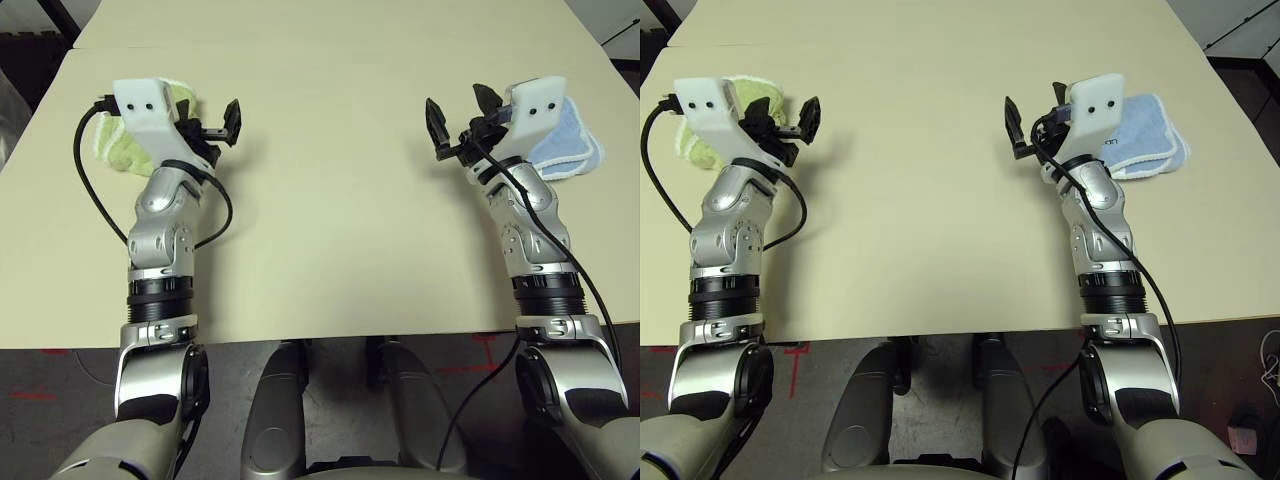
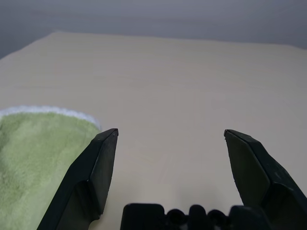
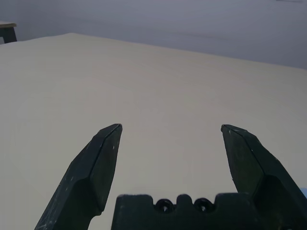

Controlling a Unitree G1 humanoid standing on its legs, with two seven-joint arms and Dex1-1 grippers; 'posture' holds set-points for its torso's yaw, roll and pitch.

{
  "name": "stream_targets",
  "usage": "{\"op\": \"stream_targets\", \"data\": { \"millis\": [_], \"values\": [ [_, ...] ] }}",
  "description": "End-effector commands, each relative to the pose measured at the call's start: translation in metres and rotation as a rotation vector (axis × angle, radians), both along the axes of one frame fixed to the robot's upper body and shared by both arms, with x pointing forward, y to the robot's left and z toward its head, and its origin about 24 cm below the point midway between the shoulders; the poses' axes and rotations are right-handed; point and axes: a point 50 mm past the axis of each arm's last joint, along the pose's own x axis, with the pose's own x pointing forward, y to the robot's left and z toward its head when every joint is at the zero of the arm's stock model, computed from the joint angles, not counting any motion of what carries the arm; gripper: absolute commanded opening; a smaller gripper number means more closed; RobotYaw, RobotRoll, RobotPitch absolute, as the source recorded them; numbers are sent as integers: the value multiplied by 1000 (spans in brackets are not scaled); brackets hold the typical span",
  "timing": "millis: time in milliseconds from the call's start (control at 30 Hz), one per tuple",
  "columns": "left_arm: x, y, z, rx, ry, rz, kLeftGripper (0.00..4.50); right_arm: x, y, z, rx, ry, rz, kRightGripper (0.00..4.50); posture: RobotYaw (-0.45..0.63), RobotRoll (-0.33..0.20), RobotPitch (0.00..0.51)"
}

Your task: Fold the towel and set it aside.

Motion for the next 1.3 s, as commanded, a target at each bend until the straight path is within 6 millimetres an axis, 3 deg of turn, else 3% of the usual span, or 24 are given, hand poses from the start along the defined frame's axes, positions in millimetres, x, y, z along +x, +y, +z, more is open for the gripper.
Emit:
{"op": "stream_targets", "data": {
  "millis": [33, 233, 300, 367, 700, 1300],
  "values": [
    [-2, 1, -3, 1, -2, -6, 4483, 0, -1, -2, 0, -1, -10, 4500, -12, 0, 258],
    [-5, 0, -3, -8, -28, 3, 4483, 1, -2, -2, 10, -19, -44, 4500, -13, 0, 244],
    [-17, 11, -14, 31, -39, 79, 4483, 9, -28, -26, 65, 39, -210, 4500, -9, 0, 227],
    [-23, 16, -19, 56, -39, 113, 4483, 12, -39, -38, 95, 66, -275, 4500, -9, 0, 227],
    [-27, 15, -24, 52, -20, 120, 4483, 15, -41, -44, 76, 58, -288, 4500, 14, 0, 230],
    [-27, 18, -26, 107, -21, 168, 4483, -1, -44, -49, 67, 11, -248, 4500, 5, 0, 252]
  ]
}}
